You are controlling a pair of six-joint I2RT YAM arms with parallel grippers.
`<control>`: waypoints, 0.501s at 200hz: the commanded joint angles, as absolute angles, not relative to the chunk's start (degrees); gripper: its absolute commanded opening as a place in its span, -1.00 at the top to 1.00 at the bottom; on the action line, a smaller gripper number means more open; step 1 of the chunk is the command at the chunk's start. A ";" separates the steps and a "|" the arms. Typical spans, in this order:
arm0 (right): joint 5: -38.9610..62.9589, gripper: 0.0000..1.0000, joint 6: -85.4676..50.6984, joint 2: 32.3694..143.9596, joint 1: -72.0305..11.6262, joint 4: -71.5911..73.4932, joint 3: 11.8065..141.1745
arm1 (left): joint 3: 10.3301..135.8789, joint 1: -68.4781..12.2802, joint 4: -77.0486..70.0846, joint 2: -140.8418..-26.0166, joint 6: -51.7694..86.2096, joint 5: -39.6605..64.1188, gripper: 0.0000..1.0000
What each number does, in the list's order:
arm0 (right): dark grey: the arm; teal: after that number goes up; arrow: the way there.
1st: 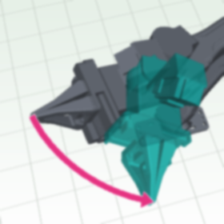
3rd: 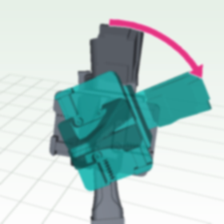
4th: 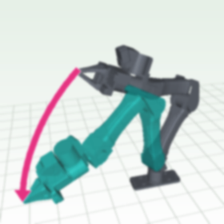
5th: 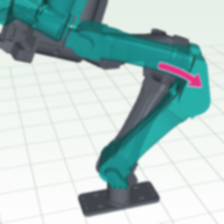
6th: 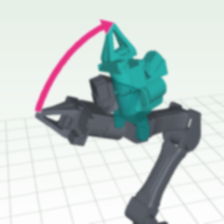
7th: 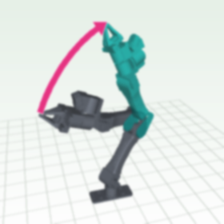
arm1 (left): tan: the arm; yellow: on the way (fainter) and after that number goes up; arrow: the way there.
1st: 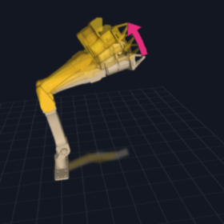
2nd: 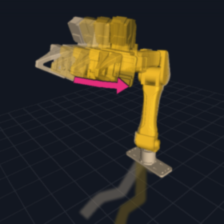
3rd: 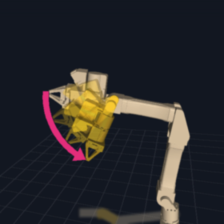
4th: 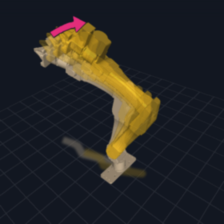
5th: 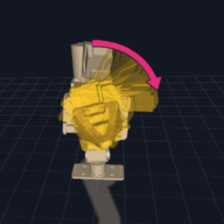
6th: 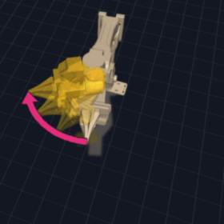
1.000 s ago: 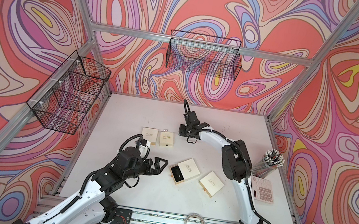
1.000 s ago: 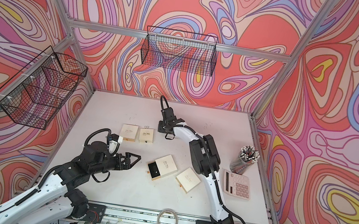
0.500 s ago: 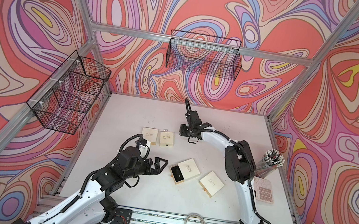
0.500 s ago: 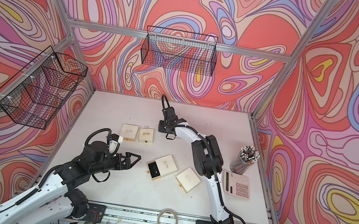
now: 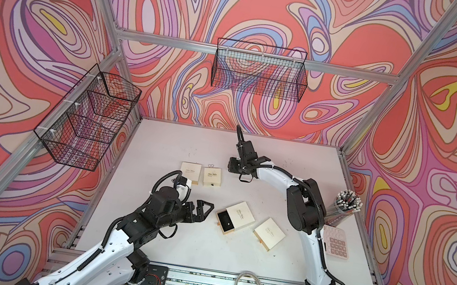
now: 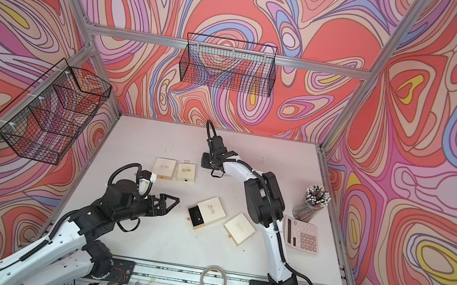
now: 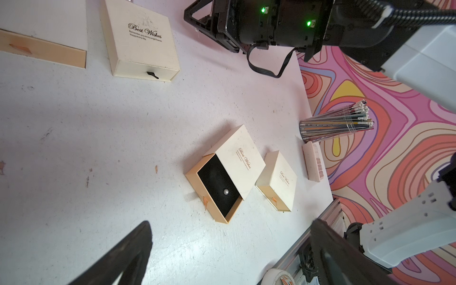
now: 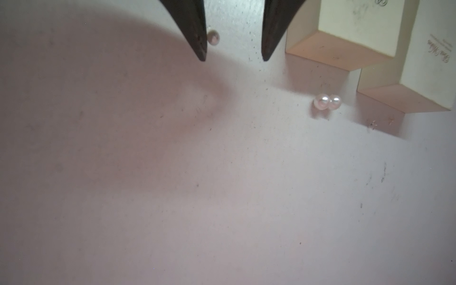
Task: Take out the earrings from the drawer-style jewelry box
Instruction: Place the earring at the center of the board.
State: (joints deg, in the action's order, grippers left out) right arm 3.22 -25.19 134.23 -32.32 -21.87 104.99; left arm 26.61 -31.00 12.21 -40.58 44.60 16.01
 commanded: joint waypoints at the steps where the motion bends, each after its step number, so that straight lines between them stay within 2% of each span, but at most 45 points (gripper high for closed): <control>1: 1.92 0.26 -25.66 137.82 -32.09 -23.42 105.60 | 26.65 -30.43 11.98 -40.16 44.73 15.72 -1.00; 100: 4.02 0.26 -26.10 136.96 -31.77 -23.22 106.74 | 26.81 -30.34 11.52 -40.95 44.91 16.04 -1.00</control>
State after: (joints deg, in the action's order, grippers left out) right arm 2.70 -25.54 136.55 -32.32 -21.17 106.28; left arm 26.61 -30.70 12.19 -40.64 44.62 16.03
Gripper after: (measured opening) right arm 0.368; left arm 0.999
